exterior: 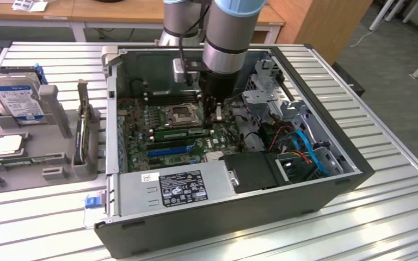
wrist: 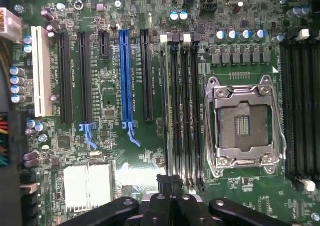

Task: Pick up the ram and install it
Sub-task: 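Press down the ram until it locks into place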

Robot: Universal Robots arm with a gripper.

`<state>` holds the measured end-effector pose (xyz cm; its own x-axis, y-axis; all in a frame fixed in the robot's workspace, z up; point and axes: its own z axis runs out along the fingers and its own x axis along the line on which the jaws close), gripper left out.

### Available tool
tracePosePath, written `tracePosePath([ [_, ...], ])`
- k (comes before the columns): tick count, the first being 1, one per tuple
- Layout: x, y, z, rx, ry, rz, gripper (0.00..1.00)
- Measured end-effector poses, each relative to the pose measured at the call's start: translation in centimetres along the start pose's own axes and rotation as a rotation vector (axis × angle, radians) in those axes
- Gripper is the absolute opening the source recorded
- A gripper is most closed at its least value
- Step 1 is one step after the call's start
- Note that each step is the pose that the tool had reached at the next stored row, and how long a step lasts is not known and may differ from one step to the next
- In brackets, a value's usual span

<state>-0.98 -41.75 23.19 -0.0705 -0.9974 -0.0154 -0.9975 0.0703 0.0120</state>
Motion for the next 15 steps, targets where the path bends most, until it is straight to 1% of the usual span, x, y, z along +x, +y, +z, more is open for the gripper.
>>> tracePosePath([
  [3, 0.01, -0.01, 0.51, 0.0, 0.0, 0.0, 0.11],
  [6, 0.01, -0.01, 0.62, 0.0, -0.0001, 0.0, 0.11],
  [9, 0.05, -0.01, 1.06, -0.0008, 0.0028, 0.0, 0.11],
  [10, 0.05, -0.01, 1.08, -0.0008, 0.0028, 0.0, 0.11],
  [11, 0.03, -0.01, 1.07, -0.0005, 0.002, 0.0, 0.11],
  [12, 0.0, 0.07, 0.95, 0.0013, -0.0008, 0.0, 0.11],
  [13, -0.02, 0.18, 0.73, 0.0015, -0.0024, 0.0, 0.11],
  [15, 0.05, 0.66, 0.25, 0.0021, 0.0002, 0.0, 0.11],
])
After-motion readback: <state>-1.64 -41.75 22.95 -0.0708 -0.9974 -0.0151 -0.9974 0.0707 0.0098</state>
